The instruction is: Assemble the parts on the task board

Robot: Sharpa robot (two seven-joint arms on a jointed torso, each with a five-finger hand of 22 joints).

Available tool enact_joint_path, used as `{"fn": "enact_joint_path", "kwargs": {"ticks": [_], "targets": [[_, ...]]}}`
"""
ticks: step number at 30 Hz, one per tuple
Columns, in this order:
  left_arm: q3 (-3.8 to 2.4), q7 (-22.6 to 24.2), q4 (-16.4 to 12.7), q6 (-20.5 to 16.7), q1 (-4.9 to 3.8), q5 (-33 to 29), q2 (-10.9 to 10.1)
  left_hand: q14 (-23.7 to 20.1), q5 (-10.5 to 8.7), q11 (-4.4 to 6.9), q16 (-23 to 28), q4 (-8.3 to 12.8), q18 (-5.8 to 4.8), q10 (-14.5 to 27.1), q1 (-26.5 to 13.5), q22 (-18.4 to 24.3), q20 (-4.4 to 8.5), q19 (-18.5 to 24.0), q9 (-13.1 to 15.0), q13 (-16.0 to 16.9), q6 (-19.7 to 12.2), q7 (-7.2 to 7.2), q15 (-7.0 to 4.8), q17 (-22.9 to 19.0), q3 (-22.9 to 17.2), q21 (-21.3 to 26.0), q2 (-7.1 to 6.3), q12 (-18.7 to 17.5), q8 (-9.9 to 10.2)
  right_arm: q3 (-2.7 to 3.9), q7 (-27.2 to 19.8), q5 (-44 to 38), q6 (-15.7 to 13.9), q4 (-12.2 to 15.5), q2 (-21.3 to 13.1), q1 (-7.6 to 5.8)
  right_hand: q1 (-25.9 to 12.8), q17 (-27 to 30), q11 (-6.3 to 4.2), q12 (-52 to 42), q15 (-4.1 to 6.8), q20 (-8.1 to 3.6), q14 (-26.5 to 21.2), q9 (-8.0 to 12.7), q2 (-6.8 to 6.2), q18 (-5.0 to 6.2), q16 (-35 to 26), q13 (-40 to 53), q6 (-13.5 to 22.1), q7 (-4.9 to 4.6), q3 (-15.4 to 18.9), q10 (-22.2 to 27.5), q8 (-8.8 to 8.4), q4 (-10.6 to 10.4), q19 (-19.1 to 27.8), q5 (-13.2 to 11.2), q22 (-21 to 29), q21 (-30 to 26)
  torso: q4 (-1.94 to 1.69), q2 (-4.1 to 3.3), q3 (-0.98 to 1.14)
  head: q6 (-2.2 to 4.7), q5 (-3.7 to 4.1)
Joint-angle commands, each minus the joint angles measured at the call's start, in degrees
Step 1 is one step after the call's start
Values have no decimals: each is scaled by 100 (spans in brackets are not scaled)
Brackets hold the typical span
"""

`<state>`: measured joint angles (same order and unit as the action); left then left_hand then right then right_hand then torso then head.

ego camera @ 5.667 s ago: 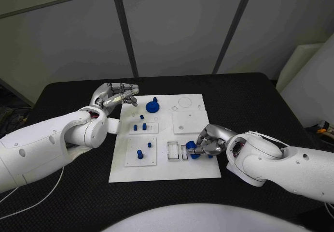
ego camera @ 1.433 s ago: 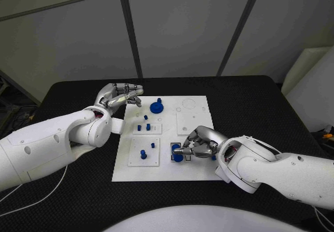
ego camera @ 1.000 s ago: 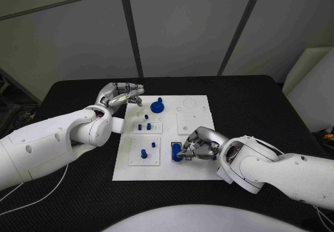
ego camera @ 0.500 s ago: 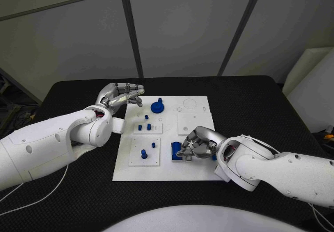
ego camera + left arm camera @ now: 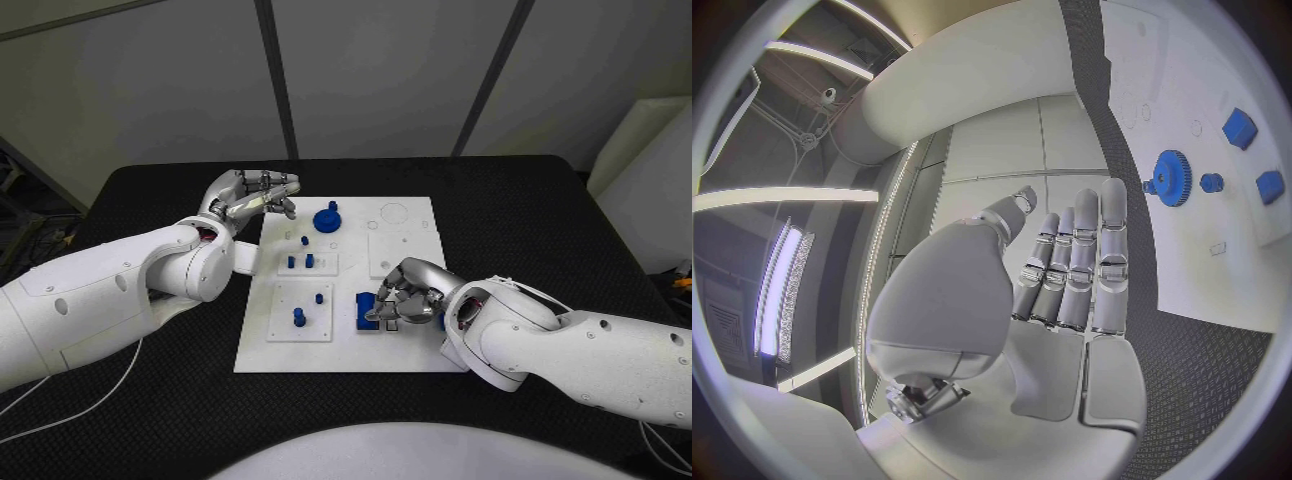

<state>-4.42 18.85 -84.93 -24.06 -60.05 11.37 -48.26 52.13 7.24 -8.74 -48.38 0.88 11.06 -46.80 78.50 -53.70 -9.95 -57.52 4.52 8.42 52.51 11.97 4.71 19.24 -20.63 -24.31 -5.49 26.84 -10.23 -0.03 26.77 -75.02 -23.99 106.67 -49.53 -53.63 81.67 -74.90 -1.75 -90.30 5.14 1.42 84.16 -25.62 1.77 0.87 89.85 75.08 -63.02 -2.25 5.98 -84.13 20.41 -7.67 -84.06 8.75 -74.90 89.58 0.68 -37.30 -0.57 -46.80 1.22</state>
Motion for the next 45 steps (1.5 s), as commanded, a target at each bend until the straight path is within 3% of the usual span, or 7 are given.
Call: {"fn": "enact_joint_path", "kwargs": {"ticks": [1, 11, 23, 30, 37, 39, 45], "targets": [[-4, 21, -13, 41, -8, -2, 1, -25, 3, -13, -11, 32, -65, 44, 4, 9, -13, -27, -4, -9, -48, 2, 8, -9, 1, 35, 58, 25, -18, -2, 53, -289, -150, 49, -36, -3, 56, -1510, -43, 30, 39, -49, 584, -4, -19, -67, 15, 1492, 5, 47, 3, -587, 19, 42, -553, -14, -1437, -8, 9, 1, 2, 6, 8], [-3, 23, -9, 34, -7, -3, -21, -25, 3, -13, -11, 32, -65, 44, 4, 9, -13, -27, -4, -9, -48, 2, 8, -9, 1, 35, 58, 25, -18, 8, -402, 261, -560, 451, -768, -9, -320, -1494, 67, 30, -37, -6, 580, 108, -134, -57, 3, 1492, 254, -100, 99, -587, -240, -201, -533, 605, -1402, -33, 13, 19, -2, 38, 47], [-3, 22, 11, 23, 11, -3, 6, -27, 3, -15, -15, 35, -66, 59, 4, 14, -14, -30, -4, -14, -58, 4, 10, -15, 1, 36, 62, 48, -32, 89, -227, 4, -62, 681, -1822, -34, -434, -1409, 211, 118, -163, 115, 560, 301, -129, -37, -57, 1442, 385, -259, 87, -541, -628, -334, -491, 654, -1328, -86, 61, 39, 6, 103, 189], [-2, 19, 17, 23, 48, -3, 15, -27, 4, -14, -16, 44, -65, 62, 15, 14, -12, -31, -4, -16, -60, 3, 9, -17, -1, 36, 60, 55, -38, 91, 58, -264, 173, 607, -1888, -29, -477, -1358, 226, 187, -178, 137, 548, 326, -168, -23, -95, 1402, 359, -274, 104, -506, -687, -378, -464, 648, -1280, -121, 110, 30, 44, 101, 231], [-3, 21, 17, 27, 62, -3, 26, -27, 4, -14, -16, 44, -65, 62, 15, 14, -12, -31, -4, -16, -60, 3, 9, -17, -1, 36, 60, 55, -38, 84, 269, -514, 405, 452, -1717, 0, -596, -1346, 230, 219, -186, 153, 545, 328, -266, -19, -104, 1385, 289, -275, 161, -491, -725, -486, -455, 603, -1264, -133, 107, 29, 48, 116, 242], [-3, 22, 16, 28, 65, -3, 27, -27, 4, -14, -16, 44, -65, 62, 15, 14, -12, -31, -4, -16, -60, 3, 9, -17, -1, 36, 60, 55, -38, 82, 312, -560, 435, 410, -1654, 13, -661, -1344, 234, 226, -188, 156, 545, 328, -334, -18, -106, 1382, 279, -277, 252, -488, -766, -550, -453, 928, -1261, -137, 101, 27, 48, 112, 251], [-3, 25, 14, 27, 69, -3, 20, -27, 4, -14, -16, 44, -65, 62, 15, 14, -12, -31, -4, -16, -60, 3, 9, -17, -1, 36, 60, 55, -38, 79, 397, -687, 516, 342, -1544, 30, -683, -1345, 235, 228, -189, 157, 545, 323, -364, -17, -105, 1382, 270, -279, 313, -488, -784, -574, -452, 1011, -1258, -140, 108, 28, 38, 81, 246]]}}
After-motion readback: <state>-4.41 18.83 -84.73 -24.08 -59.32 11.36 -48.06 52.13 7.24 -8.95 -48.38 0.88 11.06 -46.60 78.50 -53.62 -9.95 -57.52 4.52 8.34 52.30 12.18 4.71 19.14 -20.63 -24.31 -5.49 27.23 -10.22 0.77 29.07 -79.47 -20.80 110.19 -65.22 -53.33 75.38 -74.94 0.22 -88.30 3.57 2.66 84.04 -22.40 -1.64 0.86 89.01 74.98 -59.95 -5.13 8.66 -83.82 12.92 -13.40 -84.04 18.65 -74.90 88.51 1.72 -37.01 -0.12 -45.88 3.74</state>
